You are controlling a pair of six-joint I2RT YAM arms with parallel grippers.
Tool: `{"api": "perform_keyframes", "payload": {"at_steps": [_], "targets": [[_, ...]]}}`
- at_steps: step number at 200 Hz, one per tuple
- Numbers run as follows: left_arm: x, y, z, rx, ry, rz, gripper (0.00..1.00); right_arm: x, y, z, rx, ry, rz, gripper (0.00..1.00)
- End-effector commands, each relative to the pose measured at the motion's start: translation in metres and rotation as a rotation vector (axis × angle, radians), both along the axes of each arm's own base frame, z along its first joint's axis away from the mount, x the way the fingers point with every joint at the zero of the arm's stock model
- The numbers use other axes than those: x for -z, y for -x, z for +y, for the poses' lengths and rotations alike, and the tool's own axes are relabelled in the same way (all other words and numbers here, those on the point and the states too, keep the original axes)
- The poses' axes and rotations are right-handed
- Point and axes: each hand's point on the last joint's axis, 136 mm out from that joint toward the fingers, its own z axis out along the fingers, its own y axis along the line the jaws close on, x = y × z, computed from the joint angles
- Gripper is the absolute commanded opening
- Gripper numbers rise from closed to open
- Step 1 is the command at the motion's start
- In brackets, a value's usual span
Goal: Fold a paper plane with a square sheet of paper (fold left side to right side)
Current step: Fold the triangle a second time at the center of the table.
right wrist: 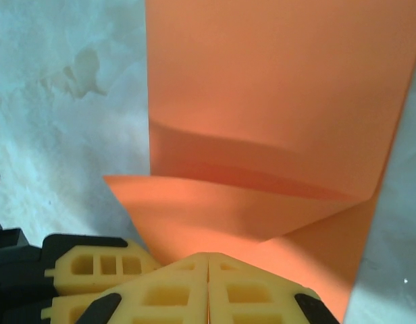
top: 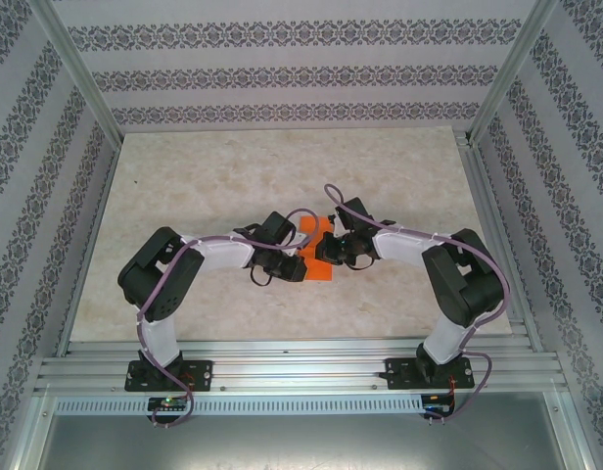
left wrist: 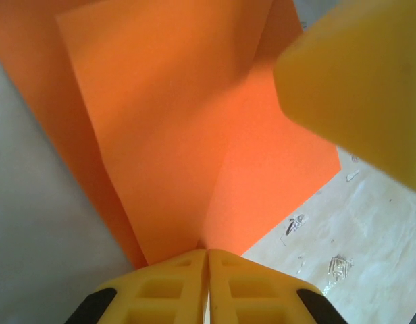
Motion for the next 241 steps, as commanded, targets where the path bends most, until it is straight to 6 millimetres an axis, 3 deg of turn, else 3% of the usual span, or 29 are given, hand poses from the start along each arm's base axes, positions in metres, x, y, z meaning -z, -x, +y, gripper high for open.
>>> {"api": "perform_keyframes", "payload": {"at_steps": [1, 62, 137, 187, 241], "targets": [[0.039, 0.016, 0.028, -0.032, -0.136, 0.068, 0.11, 0.0, 0.011, 0.013, -0.063, -0.027, 0.032, 0.07], [0.042, 0.017, 0.026, -0.024, -0.145, 0.07, 0.11, 0.011, 0.012, 0.036, -0.086, -0.069, 0.071, 0.07], [0.046, 0.019, 0.03, -0.023, -0.165, 0.071, 0.11, 0.012, 0.004, 0.042, -0.064, -0.092, 0.068, 0.07], [0.046, 0.019, 0.03, -0.021, -0.169, 0.07, 0.11, 0.028, 0.007, 0.03, -0.06, -0.006, 0.088, 0.07], [0.054, 0.025, 0.037, -0.024, -0.196, 0.083, 0.11, 0.052, -0.001, -0.009, -0.029, 0.196, 0.078, 0.07]]}}
